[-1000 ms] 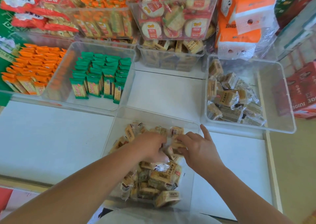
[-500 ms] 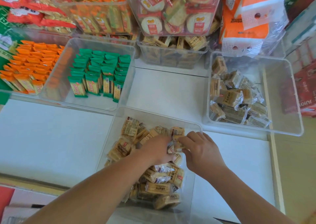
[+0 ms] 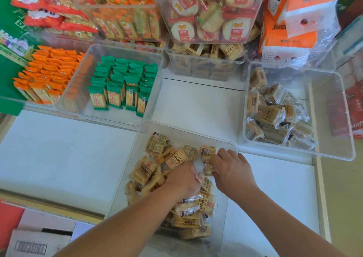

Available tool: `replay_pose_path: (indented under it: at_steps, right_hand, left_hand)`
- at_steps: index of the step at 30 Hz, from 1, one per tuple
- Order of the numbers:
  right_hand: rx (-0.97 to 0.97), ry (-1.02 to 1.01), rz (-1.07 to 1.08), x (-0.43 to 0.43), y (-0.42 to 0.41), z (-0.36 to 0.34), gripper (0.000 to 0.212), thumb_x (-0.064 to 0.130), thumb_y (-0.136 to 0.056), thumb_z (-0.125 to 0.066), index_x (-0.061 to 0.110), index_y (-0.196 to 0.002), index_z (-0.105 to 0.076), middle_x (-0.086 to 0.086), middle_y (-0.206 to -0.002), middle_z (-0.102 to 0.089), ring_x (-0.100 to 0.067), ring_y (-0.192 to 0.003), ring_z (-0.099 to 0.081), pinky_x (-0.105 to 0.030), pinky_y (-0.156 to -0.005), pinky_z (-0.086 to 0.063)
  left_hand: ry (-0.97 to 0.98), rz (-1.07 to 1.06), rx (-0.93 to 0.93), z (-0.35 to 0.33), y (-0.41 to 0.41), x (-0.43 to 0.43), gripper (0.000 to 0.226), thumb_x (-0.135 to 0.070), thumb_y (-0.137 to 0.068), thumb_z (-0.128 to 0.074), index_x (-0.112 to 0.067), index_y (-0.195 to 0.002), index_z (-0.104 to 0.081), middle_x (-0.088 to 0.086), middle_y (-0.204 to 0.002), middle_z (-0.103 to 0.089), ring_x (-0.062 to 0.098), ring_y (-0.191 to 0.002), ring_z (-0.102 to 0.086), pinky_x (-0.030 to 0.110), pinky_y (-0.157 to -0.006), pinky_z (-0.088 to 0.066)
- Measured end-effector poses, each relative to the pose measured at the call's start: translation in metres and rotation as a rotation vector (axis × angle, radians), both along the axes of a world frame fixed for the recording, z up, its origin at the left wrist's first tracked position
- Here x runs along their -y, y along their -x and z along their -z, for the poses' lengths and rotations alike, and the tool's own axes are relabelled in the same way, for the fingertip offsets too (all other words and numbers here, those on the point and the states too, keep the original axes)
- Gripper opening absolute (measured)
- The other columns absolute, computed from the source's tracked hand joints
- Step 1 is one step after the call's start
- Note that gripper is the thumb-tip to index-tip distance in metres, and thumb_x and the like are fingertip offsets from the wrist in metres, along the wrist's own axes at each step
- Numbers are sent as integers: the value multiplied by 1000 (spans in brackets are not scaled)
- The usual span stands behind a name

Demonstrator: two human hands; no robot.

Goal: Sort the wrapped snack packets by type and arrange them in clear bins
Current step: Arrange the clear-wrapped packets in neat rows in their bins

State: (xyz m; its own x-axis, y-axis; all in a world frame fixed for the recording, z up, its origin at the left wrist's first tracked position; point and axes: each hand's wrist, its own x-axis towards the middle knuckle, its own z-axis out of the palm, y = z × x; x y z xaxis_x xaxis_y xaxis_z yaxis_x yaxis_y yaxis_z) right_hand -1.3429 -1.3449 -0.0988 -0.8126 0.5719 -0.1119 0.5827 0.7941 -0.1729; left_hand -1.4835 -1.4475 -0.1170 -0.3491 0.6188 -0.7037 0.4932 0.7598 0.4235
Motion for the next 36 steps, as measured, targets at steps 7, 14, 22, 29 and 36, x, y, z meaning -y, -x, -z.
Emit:
replay_pose_path:
  at_steps: [7,14,22,29,36]
  right_hand:
    - [97,-11,3,1,7,0,47,35,-41,-99,26,-78,-70,4,-76,-58,-22,-68,-59,-36,-57,-50]
    - [65,102,18,-4,-1,-10,21,50,-85,-74,41,-104,-76,11,-97,-64,-16,-102,-58,-29,-77,-40]
    - [162,172,148,3,4,-13,18,52,-89,-67,41,-101,-74,12,-98,-57,-14,-104,-53,-26,-81,-44]
    - [51,474,86,0,-1,-23,65,28,-76,-67,51,-135,-56,20,-112,-69,-14,-113,-57,-36,-102,-44]
    - [97,239,-61,23,-20,-16,21,23,-91,-67,38,-106,-70,15,-98,-69,-13,-103,-61,-52,-116,-31]
  left_hand:
    - [2,-6,28,-9,-3,13,21,-31,-101,-58,-11,-99,-67,5,-96,-72,21,-94,-68,35,-80,-57]
    - [-35,-314,138,-5,-11,10,38,-44,-83,-79,-18,-109,-68,-2,-95,-72,18,-91,-67,35,-85,-56]
    - [-276,-216,27,-16,-14,46,10,-23,-96,-70,-20,-96,-79,-13,-90,-71,-3,-79,-59,22,-80,-47]
    - [-391,175,-118,-31,-5,46,22,-22,-100,-60,-28,-112,-78,-12,-112,-75,7,-96,-68,31,-86,-57]
    - [-293,195,-10,-26,-12,39,28,-23,-97,-65,-28,-123,-58,-10,-111,-69,12,-91,-62,32,-82,-53]
